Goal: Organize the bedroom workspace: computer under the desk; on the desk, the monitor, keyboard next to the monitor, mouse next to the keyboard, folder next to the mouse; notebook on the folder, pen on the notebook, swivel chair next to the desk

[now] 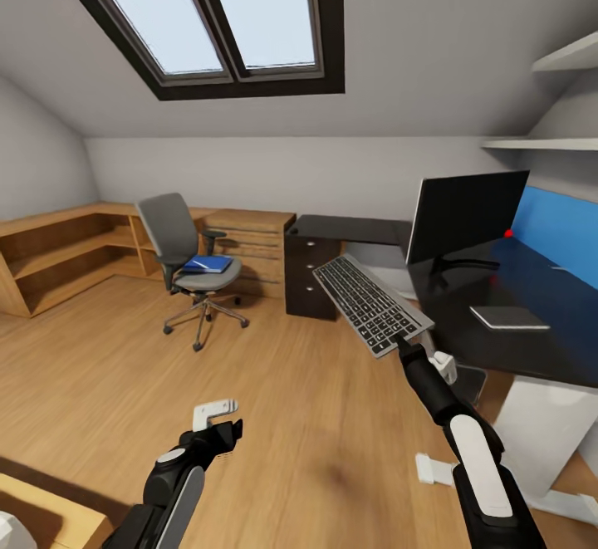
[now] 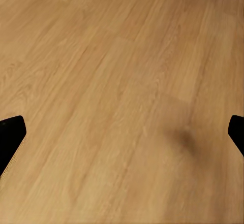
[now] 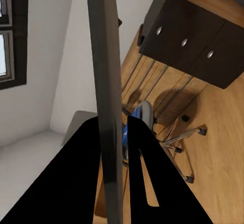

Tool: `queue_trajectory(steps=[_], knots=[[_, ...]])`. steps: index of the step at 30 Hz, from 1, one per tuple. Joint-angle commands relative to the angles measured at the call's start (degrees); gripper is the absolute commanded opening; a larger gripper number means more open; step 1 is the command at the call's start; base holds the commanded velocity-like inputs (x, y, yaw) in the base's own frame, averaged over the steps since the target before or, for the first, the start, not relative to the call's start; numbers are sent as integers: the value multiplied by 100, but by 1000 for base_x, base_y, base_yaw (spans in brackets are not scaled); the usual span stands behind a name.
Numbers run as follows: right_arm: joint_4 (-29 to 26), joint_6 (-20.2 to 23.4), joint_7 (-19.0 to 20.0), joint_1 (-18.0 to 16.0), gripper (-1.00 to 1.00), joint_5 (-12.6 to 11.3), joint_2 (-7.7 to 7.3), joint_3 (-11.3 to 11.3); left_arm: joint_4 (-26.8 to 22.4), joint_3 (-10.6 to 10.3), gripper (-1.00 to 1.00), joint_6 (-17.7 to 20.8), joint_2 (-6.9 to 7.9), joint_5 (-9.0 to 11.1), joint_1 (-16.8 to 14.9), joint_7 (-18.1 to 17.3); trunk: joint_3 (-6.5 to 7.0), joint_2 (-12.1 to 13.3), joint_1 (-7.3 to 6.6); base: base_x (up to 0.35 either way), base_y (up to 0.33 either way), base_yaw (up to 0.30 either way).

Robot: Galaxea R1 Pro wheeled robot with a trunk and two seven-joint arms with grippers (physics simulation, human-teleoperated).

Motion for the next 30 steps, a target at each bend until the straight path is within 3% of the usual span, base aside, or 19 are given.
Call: queue_trajectory(steps=[1, 30], knots=[[-1, 45, 34, -5, -100, -41, 7, -21, -6, -7, 100, 14, 2, 60, -4, 53, 12, 39, -20, 336, 96, 0], [7, 33, 34, -5, -100, -52, 7, -59, -6, -12, 100, 11, -6, 59, -4, 53, 533, 1202, -657, 338, 93, 0]])
